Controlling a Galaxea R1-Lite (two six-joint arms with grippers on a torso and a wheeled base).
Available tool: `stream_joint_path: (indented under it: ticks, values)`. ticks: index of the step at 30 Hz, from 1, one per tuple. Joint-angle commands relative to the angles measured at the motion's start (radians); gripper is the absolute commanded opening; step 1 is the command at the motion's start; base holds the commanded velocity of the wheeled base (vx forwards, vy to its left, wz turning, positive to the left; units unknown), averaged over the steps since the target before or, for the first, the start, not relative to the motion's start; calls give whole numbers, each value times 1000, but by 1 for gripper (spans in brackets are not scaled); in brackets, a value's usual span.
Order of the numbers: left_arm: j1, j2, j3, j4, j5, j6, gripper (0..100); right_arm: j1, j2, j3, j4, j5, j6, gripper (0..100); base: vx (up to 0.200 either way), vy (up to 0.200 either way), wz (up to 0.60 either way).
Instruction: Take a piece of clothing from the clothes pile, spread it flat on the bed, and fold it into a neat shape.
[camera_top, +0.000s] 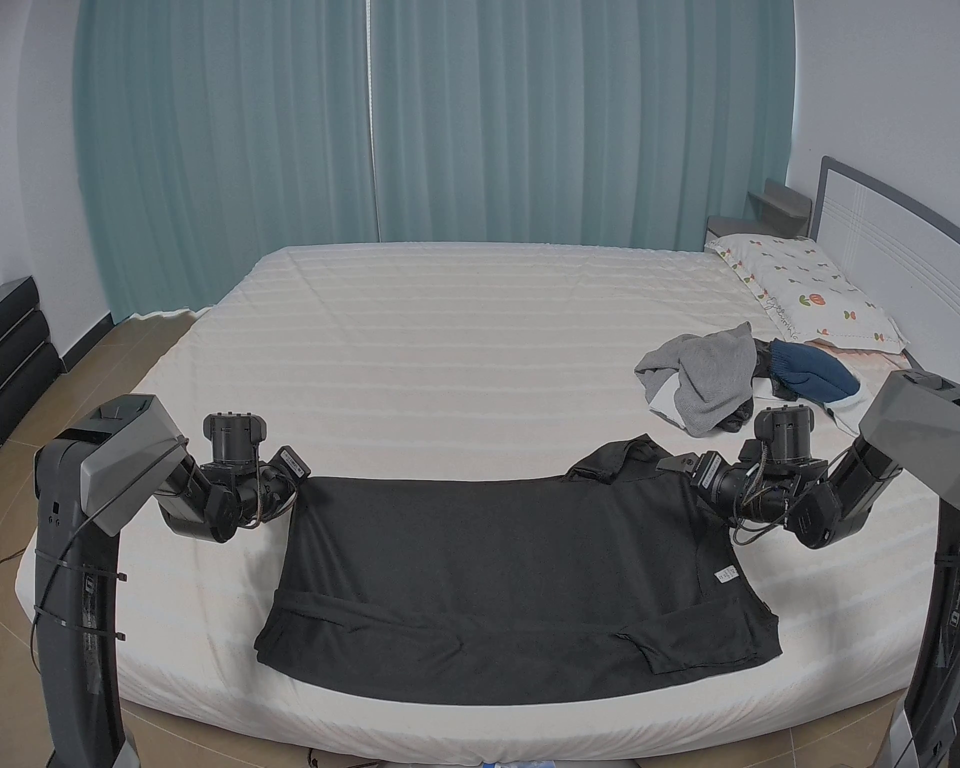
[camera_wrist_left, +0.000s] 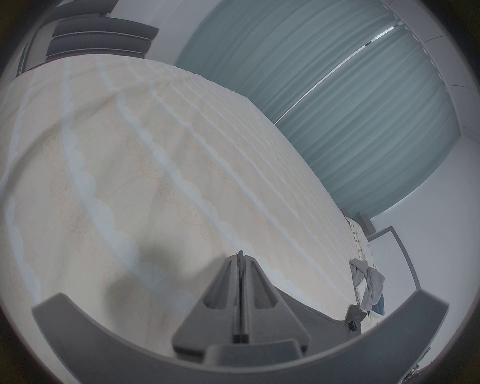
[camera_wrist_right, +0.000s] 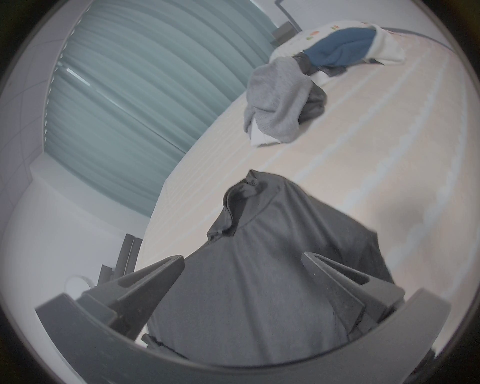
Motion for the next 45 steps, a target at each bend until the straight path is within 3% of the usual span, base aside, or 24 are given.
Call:
stream_joint_path:
  ticks: [1, 5, 10, 22, 36, 37, 45]
  values:
    - [0, 1, 5, -2, 1, -3, 0, -53, 144, -166, 44, 36, -130, 100, 0, 0, 0]
    - [0, 1, 10, -2, 1, 0, 0, -72, 206, -260, 72, 59, -230, 100, 0, 0, 0]
    - [-2, -1, 13, 1, 1, 0, 0, -78, 286, -408, 124, 72, -274, 100, 0, 0, 0]
    - [-2, -2, 18, 0, 1, 0, 0, -65, 395, -640, 213, 68, -271, 100, 0, 0, 0]
    - [-2, -2, 18, 0, 2, 0, 0, -76, 392, -643, 224, 66, -265, 100, 0, 0, 0]
    - [-2, -2, 18, 1, 2, 0, 0, -78, 392, -643, 224, 66, -265, 0, 0, 0, 0]
    - [-2, -2, 18, 3, 2, 0, 0, -79, 392, -640, 227, 66, -265, 0, 0, 0, 0]
